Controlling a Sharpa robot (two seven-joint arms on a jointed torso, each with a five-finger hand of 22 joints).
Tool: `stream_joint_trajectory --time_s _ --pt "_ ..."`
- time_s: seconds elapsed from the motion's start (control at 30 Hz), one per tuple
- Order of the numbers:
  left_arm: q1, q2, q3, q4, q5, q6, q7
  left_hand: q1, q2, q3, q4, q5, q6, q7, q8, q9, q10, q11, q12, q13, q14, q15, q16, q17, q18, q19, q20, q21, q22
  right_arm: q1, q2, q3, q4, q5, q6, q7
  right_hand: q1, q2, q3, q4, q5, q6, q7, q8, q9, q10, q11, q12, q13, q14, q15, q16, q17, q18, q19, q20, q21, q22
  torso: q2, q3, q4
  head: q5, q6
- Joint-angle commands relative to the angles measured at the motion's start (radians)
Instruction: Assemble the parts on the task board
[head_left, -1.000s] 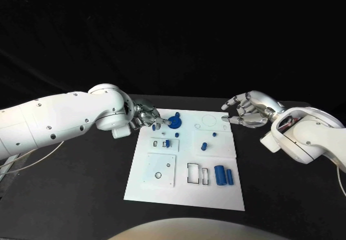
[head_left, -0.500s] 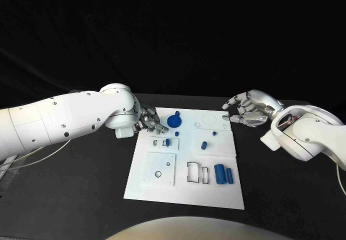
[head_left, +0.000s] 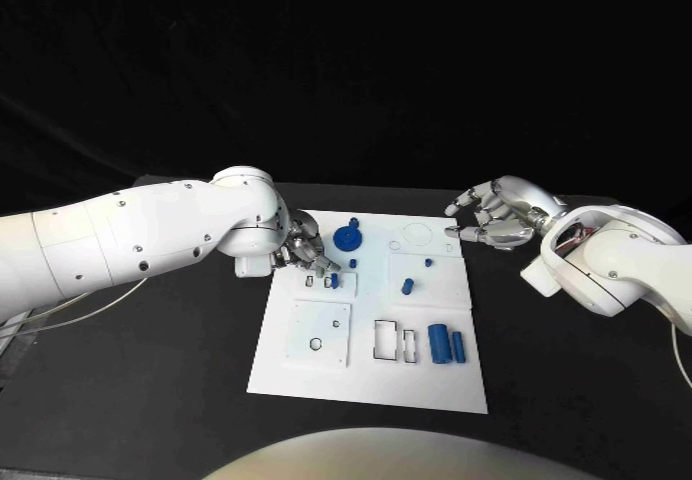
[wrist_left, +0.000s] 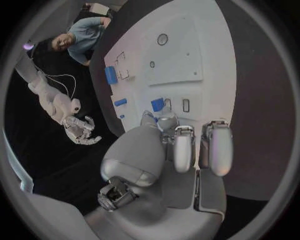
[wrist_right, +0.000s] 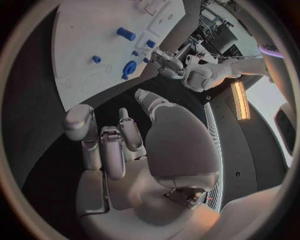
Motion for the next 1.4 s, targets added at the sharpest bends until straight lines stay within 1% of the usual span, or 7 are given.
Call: stream_joint_trajectory --time_s 0.03,0.37,0.63,1.1,1.2,1.27,1.4 --pt "0.001 0.005 0.000 0.001 0.017 0.021 -0.012 -0.012 -0.001 -0.027 0.000 0.006 0.001 0.004 -0.006 -0.002 0.007 0.000 0.006 0.007 0.104 0.009 0.004 0.263 -0.015 0.050 0.006 0.006 0.118 0.000 0.002 0.000 -0.001 -0.019 0.019 -0.011 0.001 -0.011 0.004 0.001 0.004 0.003 -0.003 0.007 0.001 0.008 -0.002 0.007 0.001 0.094 0.001 -0.005 0.231 0.012 -0.007 -0.002 -0.005 -0.002 0.000 0.0006 0.0000 0.000 -0.003" --pt "0.000 0.024 0.000 -0.011 0.016 0.016 -0.014 -0.037 -0.002 -0.029 0.000 0.001 0.016 0.004 -0.005 -0.001 0.017 0.000 0.019 0.025 0.104 0.010 0.004 0.263 -0.019 0.057 0.008 0.015 0.136 0.000 0.010 0.000 -0.008 -0.022 0.023 -0.015 0.000 -0.012 0.004 0.002 0.006 0.003 -0.003 0.008 0.001 0.005 -0.002 0.005 -0.002 0.093 0.001 -0.008 0.226 0.013 -0.009 -0.002 -0.011 -0.006 0.001 0.0011 -0.0010 -0.001 -0.007" --pt "-0.001 0.039 0.000 -0.025 0.014 0.016 -0.016 -0.072 -0.010 -0.031 -0.001 -0.017 -0.013 0.014 -0.039 -0.011 0.012 0.008 0.021 0.024 0.104 0.016 0.004 0.263 -0.020 0.058 0.013 0.016 0.139 0.000 0.012 0.000 -0.009 -0.022 0.023 -0.016 -0.001 -0.013 0.004 0.003 0.007 0.002 -0.003 0.008 0.001 0.003 -0.002 0.003 -0.005 0.092 0.001 -0.009 0.223 0.014 -0.012 -0.002 -0.015 -0.009 0.000 0.0008 0.0004 -0.004 -0.013" --pt "-0.003 0.054 -0.001 -0.039 0.011 0.053 -0.022 -0.076 -0.010 -0.030 -0.002 -0.011 -0.012 0.015 -0.042 -0.013 0.011 0.009 0.021 0.025 0.104 0.018 0.004 0.263 -0.020 0.059 0.015 0.018 0.142 0.000 0.015 -0.001 -0.011 -0.022 0.025 -0.017 -0.002 -0.013 0.004 0.004 0.008 0.002 -0.003 0.009 0.001 0.002 -0.002 0.002 -0.006 0.091 0.001 -0.010 0.221 0.014 -0.013 -0.003 -0.017 -0.011 -0.001 0.0004 0.0008 -0.006 -0.021" --pt "-0.003 0.054 -0.001 -0.042 0.009 0.067 -0.024 -0.073 -0.009 -0.028 -0.002 0.015 -0.009 0.016 -0.047 -0.014 0.008 0.010 0.020 0.024 0.104 0.019 0.004 0.263 -0.020 0.059 0.017 0.017 0.143 0.000 0.015 -0.001 -0.011 -0.022 0.025 -0.017 -0.002 -0.013 0.004 0.004 0.008 0.002 -0.003 0.009 0.001 0.002 -0.002 0.002 -0.006 0.091 0.001 -0.010 0.221 0.014 -0.013 -0.003 -0.017 -0.011 -0.001 0.0005 0.0006 -0.006 -0.022" --pt "-0.003 0.055 -0.001 -0.042 0.007 0.076 -0.025 -0.061 -0.010 -0.026 -0.003 0.079 -0.005 0.015 -0.051 -0.016 0.006 0.010 0.020 0.024 0.104 0.019 0.004 0.263 -0.020 0.059 0.018 0.017 0.143 0.000 0.015 -0.001 -0.011 -0.022 0.026 -0.018 -0.002 -0.013 0.004 0.004 0.008 0.002 -0.003 0.009 0.001 0.002 -0.002 0.002 -0.006 0.091 0.001 -0.010 0.221 0.014 -0.013 -0.003 -0.017 -0.011 -0.001 0.0005 0.0009 -0.006 -0.022" --pt "-0.004 0.057 -0.001 -0.042 0.005 0.090 -0.027 -0.047 -0.010 -0.025 -0.003 0.134 0.000 0.013 -0.055 -0.016 0.004 0.009 0.021 0.024 0.104 0.019 0.004 0.263 -0.020 0.059 0.017 0.017 0.145 0.000 0.016 -0.001 -0.012 -0.022 0.027 -0.020 -0.002 -0.013 0.004 0.004 0.008 0.002 -0.003 0.009 0.001 0.002 -0.002 0.002 -0.006 0.091 0.001 -0.010 0.221 0.014 -0.013 -0.003 -0.017 -0.011 0.000 0.0003 0.0013 -0.006 -0.025"
